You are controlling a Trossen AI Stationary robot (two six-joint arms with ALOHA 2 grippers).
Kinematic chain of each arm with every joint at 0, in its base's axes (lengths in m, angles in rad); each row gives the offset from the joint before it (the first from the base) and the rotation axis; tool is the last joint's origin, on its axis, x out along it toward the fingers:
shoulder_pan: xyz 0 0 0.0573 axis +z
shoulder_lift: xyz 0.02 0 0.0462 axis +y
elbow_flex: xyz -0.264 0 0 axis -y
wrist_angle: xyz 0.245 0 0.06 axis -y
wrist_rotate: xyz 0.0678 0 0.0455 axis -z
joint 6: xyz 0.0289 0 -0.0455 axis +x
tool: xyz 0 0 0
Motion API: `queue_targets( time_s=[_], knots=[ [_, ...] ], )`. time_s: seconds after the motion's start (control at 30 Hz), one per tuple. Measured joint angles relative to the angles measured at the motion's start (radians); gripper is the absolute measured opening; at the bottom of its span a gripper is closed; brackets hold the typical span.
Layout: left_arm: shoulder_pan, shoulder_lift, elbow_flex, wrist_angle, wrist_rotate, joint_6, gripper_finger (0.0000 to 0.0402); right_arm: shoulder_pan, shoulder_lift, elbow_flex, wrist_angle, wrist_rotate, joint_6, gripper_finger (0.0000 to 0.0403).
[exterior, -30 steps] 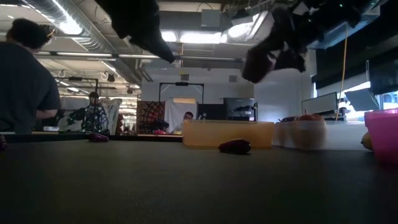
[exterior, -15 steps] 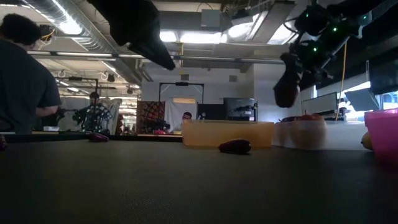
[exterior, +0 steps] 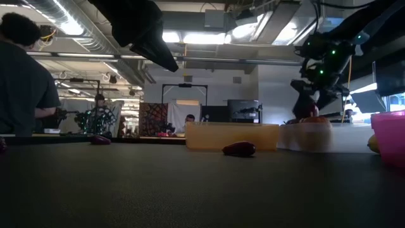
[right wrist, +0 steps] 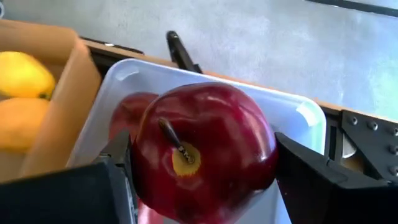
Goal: Sort produce into baskets
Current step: Put the red apple into the white bin
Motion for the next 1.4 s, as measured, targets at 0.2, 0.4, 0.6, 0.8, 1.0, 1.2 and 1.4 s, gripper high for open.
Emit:
queue_targets(
  time_s=[0.2, 0.4, 0.6, 0.8, 1.0, 1.2, 1.4],
  knots=[
    [0.000, 0.000, 0.000, 0.000, 0.000, -0.002, 0.0359, -0.013, 0.049, 0.001, 0.050, -0.010, 0.003, 0.0230],
    [0.000, 0.000, 0.000, -0.001, 0.000, -0.004, 0.0359, -0.017, 0.091, 0.001, 0.037, 0.016, -0.069, 0.0230],
    [0.000, 0.000, 0.000, -0.002, 0.000, -0.006, 0.0359, -0.016, 0.108, 0.001, 0.034, 0.016, -0.077, 0.0230],
    [0.000, 0.000, 0.000, -0.001, 0.000, -0.006, 0.0359, -0.016, 0.131, 0.003, 0.048, 0.016, -0.077, 0.0230],
    [0.000, 0.000, 0.000, -0.001, 0.000, -0.010, 0.0359, -0.016, 0.144, 0.001, 0.044, 0.018, -0.078, 0.0262],
    [0.000, 0.000, 0.000, -0.001, 0.000, -0.010, 0.0359, -0.016, 0.143, 0.000, 0.040, 0.002, -0.079, 0.0299],
    [0.000, 0.000, 0.000, -0.001, 0.000, -0.010, 0.0359, -0.016, 0.143, 0.000, 0.041, -0.001, -0.079, 0.0293]
  ],
)
